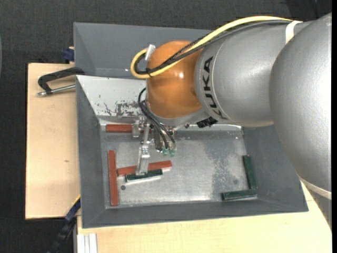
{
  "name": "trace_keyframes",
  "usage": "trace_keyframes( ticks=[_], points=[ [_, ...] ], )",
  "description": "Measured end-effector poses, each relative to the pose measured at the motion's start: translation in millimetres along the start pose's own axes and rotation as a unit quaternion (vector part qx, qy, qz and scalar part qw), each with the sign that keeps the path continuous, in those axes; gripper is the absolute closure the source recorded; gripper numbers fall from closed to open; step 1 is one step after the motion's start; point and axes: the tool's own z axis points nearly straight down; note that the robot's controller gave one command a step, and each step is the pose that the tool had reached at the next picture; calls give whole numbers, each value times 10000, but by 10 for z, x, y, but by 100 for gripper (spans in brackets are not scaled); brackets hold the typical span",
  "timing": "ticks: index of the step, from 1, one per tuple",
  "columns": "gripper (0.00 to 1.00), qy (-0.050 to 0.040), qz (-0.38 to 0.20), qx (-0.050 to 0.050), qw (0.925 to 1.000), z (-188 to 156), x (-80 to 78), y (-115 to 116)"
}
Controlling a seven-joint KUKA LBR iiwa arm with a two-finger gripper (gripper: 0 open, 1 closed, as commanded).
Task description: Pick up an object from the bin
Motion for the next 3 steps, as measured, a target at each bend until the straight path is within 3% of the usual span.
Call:
trace_keyframes(
  ticks=[1,2,3],
  points=[
    [0,-26,-682,-8,9977,362,-211,-17],
    [0,-4,-1825,1,9832,741,-41,-155],
    [100,8,-1033,0,9946,805,151,-249]
  ],
)
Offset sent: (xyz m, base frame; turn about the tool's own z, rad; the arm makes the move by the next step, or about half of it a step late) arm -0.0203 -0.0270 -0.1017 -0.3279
